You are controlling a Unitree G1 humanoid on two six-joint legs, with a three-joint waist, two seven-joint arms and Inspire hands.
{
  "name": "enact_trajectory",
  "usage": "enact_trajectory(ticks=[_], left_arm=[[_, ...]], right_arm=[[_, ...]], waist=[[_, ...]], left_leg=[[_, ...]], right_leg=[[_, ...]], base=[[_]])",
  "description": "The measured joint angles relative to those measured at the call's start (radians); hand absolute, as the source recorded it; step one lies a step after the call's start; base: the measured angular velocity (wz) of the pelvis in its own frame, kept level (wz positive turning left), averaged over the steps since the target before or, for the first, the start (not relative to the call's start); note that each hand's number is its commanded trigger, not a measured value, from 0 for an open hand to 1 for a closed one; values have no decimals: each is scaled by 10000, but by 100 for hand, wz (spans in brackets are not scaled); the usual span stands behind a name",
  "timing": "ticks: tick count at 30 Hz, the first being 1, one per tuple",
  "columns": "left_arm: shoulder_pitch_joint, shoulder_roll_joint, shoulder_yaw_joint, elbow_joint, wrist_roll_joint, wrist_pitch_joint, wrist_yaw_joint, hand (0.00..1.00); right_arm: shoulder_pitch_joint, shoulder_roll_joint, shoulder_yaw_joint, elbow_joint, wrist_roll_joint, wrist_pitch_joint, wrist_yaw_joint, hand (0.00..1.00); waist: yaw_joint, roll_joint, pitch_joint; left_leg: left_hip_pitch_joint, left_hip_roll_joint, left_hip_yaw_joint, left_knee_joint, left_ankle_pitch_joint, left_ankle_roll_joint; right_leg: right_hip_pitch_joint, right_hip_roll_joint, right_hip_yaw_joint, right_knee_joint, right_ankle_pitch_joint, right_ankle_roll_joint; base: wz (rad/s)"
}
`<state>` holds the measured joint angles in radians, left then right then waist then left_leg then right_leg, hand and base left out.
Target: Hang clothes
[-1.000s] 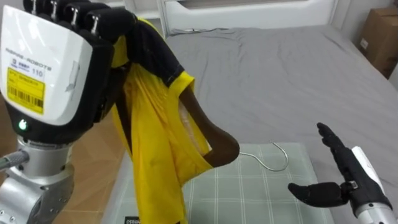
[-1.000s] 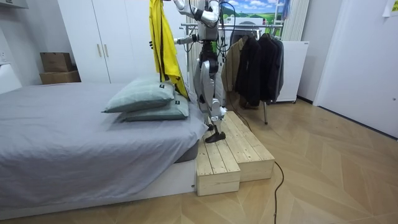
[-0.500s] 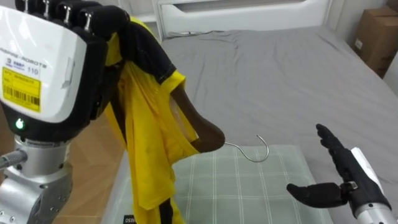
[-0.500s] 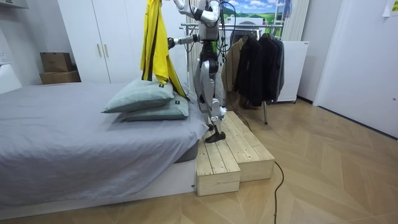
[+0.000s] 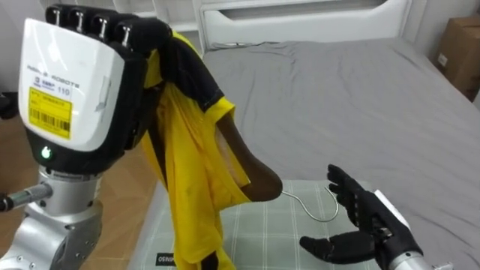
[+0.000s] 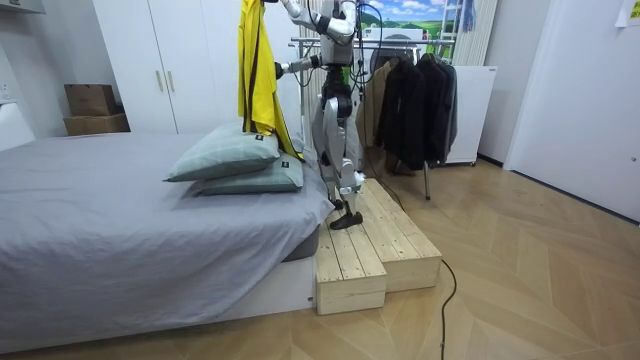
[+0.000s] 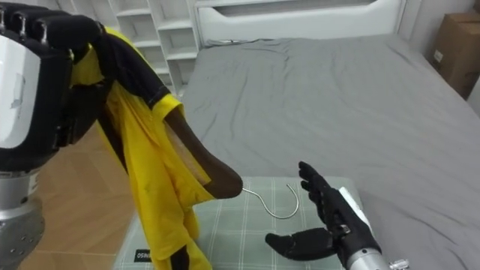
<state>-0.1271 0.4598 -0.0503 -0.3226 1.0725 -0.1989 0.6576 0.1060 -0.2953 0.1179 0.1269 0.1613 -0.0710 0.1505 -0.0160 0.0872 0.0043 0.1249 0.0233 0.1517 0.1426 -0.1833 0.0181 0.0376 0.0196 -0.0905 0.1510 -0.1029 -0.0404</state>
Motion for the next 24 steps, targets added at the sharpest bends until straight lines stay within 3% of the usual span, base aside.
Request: enact_trajectory(ticks=[12,17,24], left_arm=[[0,-111,-341,7,3,-30,67,100],[-1,-117,-647,5,-4,143,389,100],[-135,-548,-702,7,-9,380,496,100]], right_arm=[[-504,278,596,-2,134,0,53,0],[-541,221,980,22,720,8,43,0],[-1018,452,1187,234,1822,84,-72,0]], waist=[[59,-44,29],[146,-43,29],[256,-94,65]], left_leg=[[-95,-14,-23,4,0,1],[-119,-6,-152,4,0,0],[-126,-9,-174,2,1,1]], right_leg=[[-108,-15,24,-16,1,7],[-131,-10,2,-7,1,6],[-117,-15,-35,-5,1,6]], base=[[-1],[0],[0]])
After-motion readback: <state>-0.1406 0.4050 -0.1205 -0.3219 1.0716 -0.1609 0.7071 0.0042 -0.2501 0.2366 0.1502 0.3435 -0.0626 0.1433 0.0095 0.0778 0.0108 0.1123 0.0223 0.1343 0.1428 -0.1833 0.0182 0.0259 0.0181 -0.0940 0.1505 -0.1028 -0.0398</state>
